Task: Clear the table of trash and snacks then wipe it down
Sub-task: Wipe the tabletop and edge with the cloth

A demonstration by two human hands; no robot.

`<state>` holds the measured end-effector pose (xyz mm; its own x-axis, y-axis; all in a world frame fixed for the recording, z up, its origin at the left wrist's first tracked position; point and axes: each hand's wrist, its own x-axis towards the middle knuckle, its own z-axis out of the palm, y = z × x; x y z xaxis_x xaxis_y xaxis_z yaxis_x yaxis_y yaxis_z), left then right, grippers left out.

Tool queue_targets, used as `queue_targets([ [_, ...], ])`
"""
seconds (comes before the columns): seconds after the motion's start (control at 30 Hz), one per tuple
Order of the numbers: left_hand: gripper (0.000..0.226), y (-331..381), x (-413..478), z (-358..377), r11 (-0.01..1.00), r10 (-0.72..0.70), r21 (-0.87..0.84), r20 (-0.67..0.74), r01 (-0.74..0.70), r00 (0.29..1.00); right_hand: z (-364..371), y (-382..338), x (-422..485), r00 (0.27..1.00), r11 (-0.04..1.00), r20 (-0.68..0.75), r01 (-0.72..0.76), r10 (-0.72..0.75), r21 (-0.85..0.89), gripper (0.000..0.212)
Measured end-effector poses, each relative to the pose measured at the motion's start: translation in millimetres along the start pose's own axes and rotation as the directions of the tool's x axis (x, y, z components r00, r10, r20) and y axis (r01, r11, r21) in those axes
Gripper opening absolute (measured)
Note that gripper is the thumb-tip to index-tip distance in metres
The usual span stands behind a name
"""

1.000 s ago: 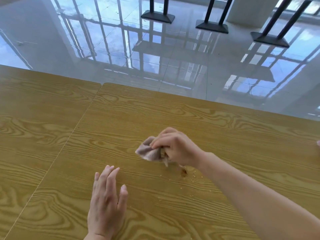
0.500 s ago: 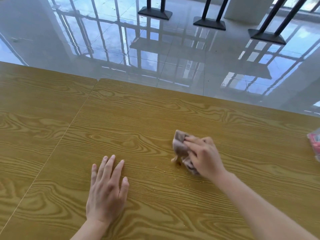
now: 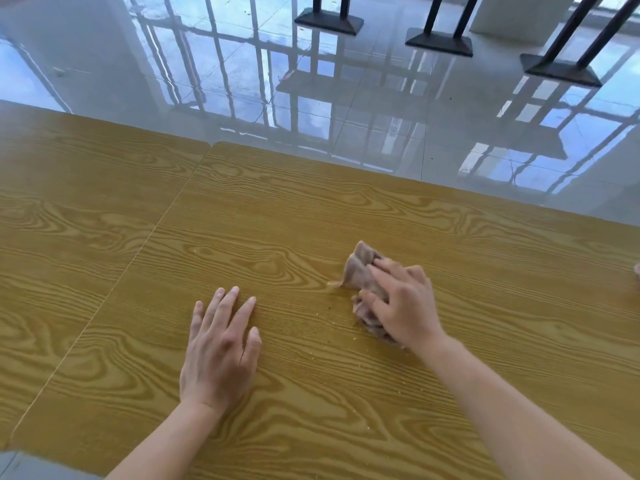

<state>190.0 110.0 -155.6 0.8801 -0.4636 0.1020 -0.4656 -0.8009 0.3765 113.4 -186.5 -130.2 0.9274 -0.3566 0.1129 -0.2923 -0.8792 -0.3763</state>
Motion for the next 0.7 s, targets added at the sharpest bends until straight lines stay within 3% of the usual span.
queue_targets([
  [0.13,0.058,2,0,-1,1.000,-0.010,-0.012,-0.003,0.010,1.000,16,-39,-50,0.969,0.959,-0.054,0.245,-0.239,0.145,0.030],
  [0.2,0.058,1,1,-1,1.000,-0.012,-0.020,-0.008,0.012,1.000,8,-48,-55,0.956,0.922,-0.028,0.290,-0.293,0.256,0.031],
  [0.27,0.058,0,1,-1,0.999,-0.017,-0.030,-0.016,0.017,1.000,-11,-47,-38,0.993,0.861,0.023,0.085,-0.112,0.501,0.038],
  [0.33,0.058,0,1,0,0.999,-0.017,-0.040,-0.018,0.016,1.000,-30,-30,-9,0.989,0.775,0.027,-0.133,0.148,0.618,0.036],
  [0.4,0.058,0,0,1,0.998,-0.016,-0.053,-0.024,0.015,1.000,-39,-13,27,0.951,0.750,0.054,-0.275,0.305,0.602,0.021],
  [0.47,0.058,0,0,1,0.997,-0.013,-0.077,-0.035,0.010,0.999,-32,-14,52,0.941,0.803,0.109,-0.330,0.319,0.496,0.011],
  [0.57,0.059,-3,0,1,0.992,-0.022,-0.124,-0.047,0.017,0.999,5,-38,47,0.985,0.988,0.111,-0.137,0.129,0.065,0.025],
  [0.6,0.059,-4,0,1,0.990,-0.023,-0.139,-0.049,0.016,0.999,15,-49,34,0.996,0.999,0.077,-0.041,0.040,0.013,0.028],
  [0.7,0.061,-3,0,-2,0.982,-0.022,-0.187,-0.042,0.013,0.999,24,-72,-16,0.981,0.981,0.063,0.176,-0.181,0.082,0.032],
])
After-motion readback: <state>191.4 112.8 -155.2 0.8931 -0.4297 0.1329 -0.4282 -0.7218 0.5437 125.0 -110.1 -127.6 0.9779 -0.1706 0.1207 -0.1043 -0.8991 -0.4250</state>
